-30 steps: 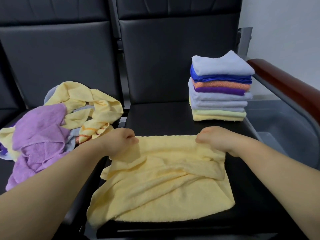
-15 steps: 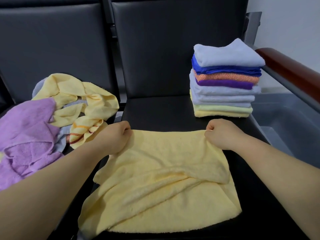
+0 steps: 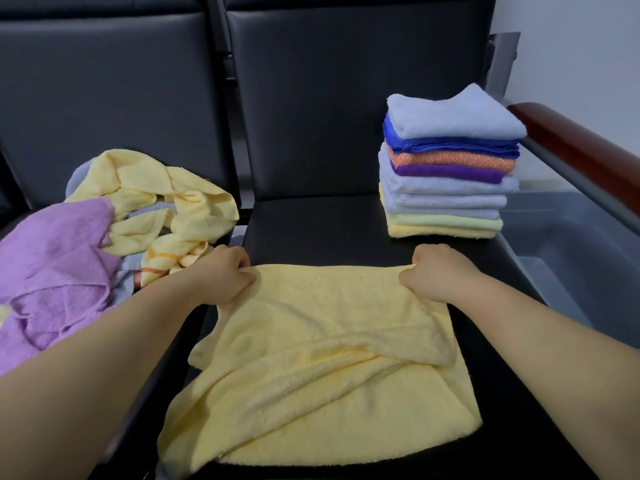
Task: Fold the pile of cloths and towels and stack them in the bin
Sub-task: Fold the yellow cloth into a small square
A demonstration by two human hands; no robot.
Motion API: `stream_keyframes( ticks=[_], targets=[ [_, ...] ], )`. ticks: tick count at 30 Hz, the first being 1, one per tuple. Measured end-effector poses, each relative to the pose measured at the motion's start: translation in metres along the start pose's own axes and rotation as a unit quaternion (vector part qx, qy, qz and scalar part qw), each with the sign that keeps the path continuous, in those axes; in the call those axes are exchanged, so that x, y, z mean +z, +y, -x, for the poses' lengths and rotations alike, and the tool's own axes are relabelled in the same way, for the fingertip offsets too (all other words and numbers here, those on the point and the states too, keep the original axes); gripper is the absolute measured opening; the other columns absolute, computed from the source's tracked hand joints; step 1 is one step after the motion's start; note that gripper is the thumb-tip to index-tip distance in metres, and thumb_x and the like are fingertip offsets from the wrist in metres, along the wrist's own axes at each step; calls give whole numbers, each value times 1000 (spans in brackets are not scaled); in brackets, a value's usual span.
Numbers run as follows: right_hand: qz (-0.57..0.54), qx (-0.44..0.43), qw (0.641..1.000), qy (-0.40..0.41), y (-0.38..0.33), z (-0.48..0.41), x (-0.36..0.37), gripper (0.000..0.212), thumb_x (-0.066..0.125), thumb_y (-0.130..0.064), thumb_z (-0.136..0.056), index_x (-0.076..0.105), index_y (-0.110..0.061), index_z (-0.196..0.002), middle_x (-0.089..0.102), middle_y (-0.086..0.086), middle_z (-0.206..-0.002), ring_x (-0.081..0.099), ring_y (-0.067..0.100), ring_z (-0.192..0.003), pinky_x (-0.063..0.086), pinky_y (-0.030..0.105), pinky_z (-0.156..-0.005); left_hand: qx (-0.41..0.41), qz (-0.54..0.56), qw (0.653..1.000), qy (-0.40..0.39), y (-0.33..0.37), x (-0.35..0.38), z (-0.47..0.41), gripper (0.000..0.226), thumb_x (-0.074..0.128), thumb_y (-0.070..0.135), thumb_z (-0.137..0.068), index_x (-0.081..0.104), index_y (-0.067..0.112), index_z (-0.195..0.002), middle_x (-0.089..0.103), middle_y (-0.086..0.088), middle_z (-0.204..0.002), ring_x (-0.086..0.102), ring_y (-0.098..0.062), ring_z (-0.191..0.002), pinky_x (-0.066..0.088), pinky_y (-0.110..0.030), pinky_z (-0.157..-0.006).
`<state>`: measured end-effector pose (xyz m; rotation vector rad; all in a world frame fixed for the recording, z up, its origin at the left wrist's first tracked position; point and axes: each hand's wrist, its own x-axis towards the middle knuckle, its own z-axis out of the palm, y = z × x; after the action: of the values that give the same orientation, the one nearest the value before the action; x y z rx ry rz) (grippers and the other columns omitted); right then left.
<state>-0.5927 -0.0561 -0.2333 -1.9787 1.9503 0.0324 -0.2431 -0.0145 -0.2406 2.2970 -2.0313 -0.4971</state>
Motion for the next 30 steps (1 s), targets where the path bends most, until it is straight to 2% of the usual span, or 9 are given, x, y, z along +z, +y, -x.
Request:
stream_keyframes(
  ticks=[3, 8, 11, 14, 18, 21, 24, 28, 30],
  targets=[
    [9, 2, 1000, 2, -2, 1, 1, 14, 55, -31, -93, 55, -18, -99, 44, 2, -113, 57, 18, -79, 45, 29, -61, 6, 2, 1000, 19, -3, -2, 5, 14, 58, 28, -98, 54, 18, -91, 59, -2, -89, 51, -17, -74, 42, -31, -66],
    [-39, -14, 998, 39, 4, 3, 1, 10, 57, -23, -93, 53, -14, -88, 55, 0, -86, 47, 16, -70, 40, 32, -62, -6, 42, 999, 28, -6, -7, 11, 9, 61, 28, -95, 54, 22, -96, 63, -1, -90, 57, -17, -77, 47, -33, -67],
    [-64, -16, 996, 60, 6, 7, 0, 3, 57, -18, -95, 54, -19, -95, 60, -2, -94, 56, 15, -79, 45, 31, -63, -2, 30, 999, 17, -11, -10, 15, 8, 61, 31, -96, 58, 28, -103, 62, 5, -98, 58, -13, -86, 47, -29, -69],
    [-75, -10, 995, 71, 11, 7, 0, 11, 56, -16, -96, 58, -25, -102, 60, -6, -99, 59, 14, -85, 49, 31, -66, -10, 23, 999, 37, -18, -13, 19, 9, 57, 30, -98, 64, 24, -97, 64, 3, -94, 57, -12, -83, 44, -28, -67],
    [-134, 18, 989, 62, 17, 7, -2, 19, 58, -18, -95, 61, -18, -76, 61, 2, -80, 54, 18, -70, 43, 31, -60, -59, 103, 990, 70, -22, -18, 32, 13, 57, 24, -96, 68, 21, -89, 67, -2, -82, 62, -19, -75, 43, -29, -59],
    [-289, 65, 954, 46, 14, 15, -6, 10, 66, -18, -95, 69, -10, -90, 67, 8, -86, 59, 21, -73, 49, 37, -67, -117, 211, 966, 99, -22, -21, 42, 12, 58, 18, -94, 66, 21, -85, 69, -9, -79, 62, -23, -71, 43, -28, -56],
    [-427, 99, 898, 41, 4, 31, -9, 14, 70, -17, -97, 61, -17, -109, 70, 6, -100, 72, 14, -81, 60, 34, -73, -168, 333, 919, 125, -22, -26, 48, 10, 59, 17, -95, 69, 16, -95, 72, -15, -84, 63, -25, -69, 50, -31, -58],
    [-430, 75, 898, 52, -18, 36, -35, 11, 73, -16, -93, 66, -9, -98, 75, 15, -104, 77, 26, -92, 62, 50, -92, -180, 428, 871, 162, -16, -54, 57, 11, 65, 11, -92, 69, 8, -102, 75, -16, -89, 66, -23, -69, 56, -31, -59],
    [-469, 42, 880, 68, -29, 37, -63, 8, 72, -16, -88, 69, -9, -91, 76, 20, -102, 75, 29, -91, 61, 49, -92, -155, 453, 855, 198, -12, -80, 63, 9, 68, 9, -90, 70, 7, -98, 75, -17, -92, 69, -24, -75, 60, -33, -67]
  ],
)
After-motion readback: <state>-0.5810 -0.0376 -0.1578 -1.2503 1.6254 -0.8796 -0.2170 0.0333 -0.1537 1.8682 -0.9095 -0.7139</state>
